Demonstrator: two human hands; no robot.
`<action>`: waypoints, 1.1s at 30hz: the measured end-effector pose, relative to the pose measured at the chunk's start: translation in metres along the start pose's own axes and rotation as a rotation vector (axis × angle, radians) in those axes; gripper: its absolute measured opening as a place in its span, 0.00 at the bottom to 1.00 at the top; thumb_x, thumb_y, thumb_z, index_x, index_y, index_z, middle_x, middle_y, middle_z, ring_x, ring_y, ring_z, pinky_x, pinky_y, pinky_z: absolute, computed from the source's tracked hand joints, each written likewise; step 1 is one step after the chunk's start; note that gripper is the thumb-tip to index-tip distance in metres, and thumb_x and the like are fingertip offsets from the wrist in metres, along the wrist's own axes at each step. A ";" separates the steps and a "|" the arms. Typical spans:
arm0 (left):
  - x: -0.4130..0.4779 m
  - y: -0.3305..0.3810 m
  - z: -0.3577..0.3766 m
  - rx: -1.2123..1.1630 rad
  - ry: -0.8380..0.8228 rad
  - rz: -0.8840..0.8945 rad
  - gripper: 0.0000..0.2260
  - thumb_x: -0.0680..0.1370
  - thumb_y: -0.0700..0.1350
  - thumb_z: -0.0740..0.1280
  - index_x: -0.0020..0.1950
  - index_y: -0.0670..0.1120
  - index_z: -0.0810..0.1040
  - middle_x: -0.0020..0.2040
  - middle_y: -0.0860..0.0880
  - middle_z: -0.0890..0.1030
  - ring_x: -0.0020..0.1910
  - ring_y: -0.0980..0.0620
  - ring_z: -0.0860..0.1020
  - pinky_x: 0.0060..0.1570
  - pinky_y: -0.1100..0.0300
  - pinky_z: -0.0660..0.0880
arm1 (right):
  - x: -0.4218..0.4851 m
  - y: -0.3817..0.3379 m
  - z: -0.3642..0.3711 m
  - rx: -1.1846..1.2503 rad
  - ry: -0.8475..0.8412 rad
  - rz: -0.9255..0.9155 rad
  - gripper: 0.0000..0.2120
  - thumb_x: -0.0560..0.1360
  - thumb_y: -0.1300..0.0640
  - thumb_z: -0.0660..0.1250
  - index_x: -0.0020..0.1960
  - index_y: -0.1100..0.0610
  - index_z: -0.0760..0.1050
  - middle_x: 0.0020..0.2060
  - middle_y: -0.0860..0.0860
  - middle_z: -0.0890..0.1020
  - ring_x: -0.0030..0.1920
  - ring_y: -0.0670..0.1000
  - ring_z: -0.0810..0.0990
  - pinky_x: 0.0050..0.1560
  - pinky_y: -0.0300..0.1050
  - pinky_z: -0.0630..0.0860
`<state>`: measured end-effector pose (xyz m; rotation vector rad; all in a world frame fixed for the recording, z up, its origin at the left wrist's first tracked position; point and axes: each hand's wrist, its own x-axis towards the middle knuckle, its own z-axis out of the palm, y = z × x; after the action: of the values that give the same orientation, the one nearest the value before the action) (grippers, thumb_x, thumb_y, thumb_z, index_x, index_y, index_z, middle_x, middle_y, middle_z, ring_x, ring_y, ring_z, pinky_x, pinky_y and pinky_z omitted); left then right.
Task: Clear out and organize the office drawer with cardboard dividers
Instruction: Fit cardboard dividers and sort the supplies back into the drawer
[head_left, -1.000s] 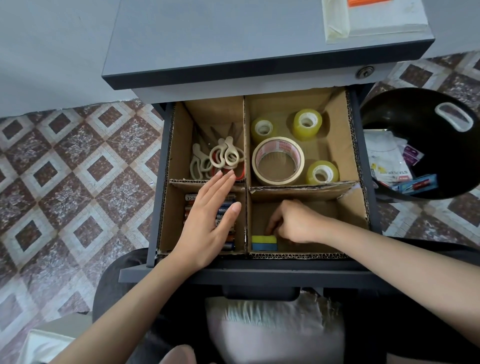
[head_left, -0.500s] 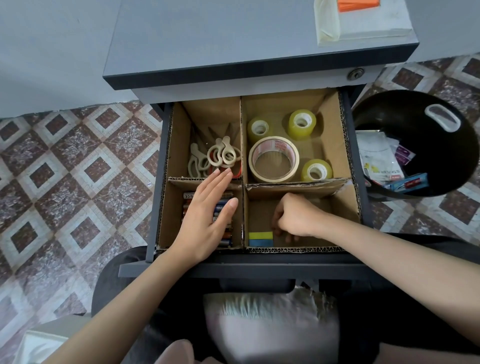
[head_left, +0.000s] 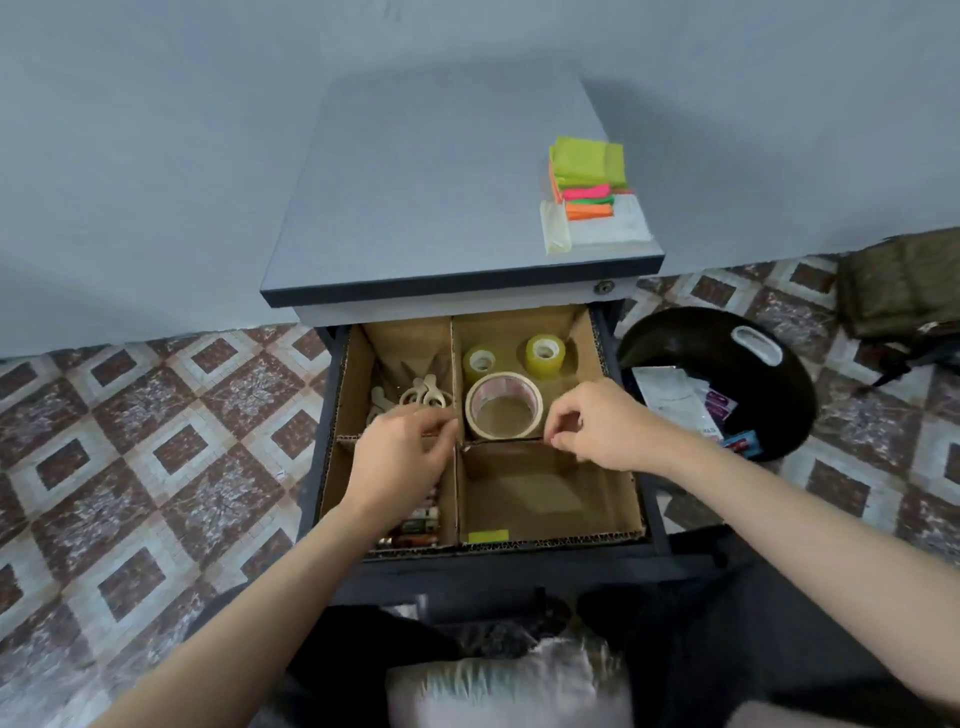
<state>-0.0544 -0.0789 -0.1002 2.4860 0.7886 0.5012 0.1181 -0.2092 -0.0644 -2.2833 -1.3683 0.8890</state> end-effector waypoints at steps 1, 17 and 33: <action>0.009 0.008 -0.005 -0.004 0.028 0.029 0.08 0.76 0.43 0.67 0.53 0.45 0.83 0.46 0.50 0.83 0.44 0.56 0.79 0.46 0.58 0.78 | -0.002 0.000 -0.013 0.008 0.067 -0.012 0.06 0.76 0.62 0.66 0.44 0.55 0.81 0.32 0.41 0.75 0.32 0.39 0.73 0.40 0.35 0.72; 0.147 0.093 -0.019 0.097 -0.012 0.175 0.09 0.78 0.47 0.65 0.54 0.48 0.82 0.53 0.53 0.82 0.51 0.56 0.76 0.50 0.66 0.69 | 0.022 0.044 -0.121 -0.020 0.526 0.054 0.11 0.77 0.58 0.64 0.57 0.53 0.80 0.59 0.49 0.80 0.58 0.49 0.76 0.57 0.42 0.70; 0.225 0.117 0.012 0.393 -0.054 0.266 0.13 0.80 0.50 0.60 0.63 0.50 0.76 0.60 0.51 0.78 0.59 0.50 0.70 0.55 0.58 0.68 | 0.071 0.060 -0.131 -0.103 0.658 -0.038 0.13 0.79 0.53 0.62 0.61 0.54 0.78 0.55 0.50 0.80 0.54 0.49 0.77 0.48 0.38 0.69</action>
<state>0.1749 -0.0294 -0.0028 2.9791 0.5804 0.3954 0.2686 -0.1719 -0.0247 -2.3036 -1.1565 0.0237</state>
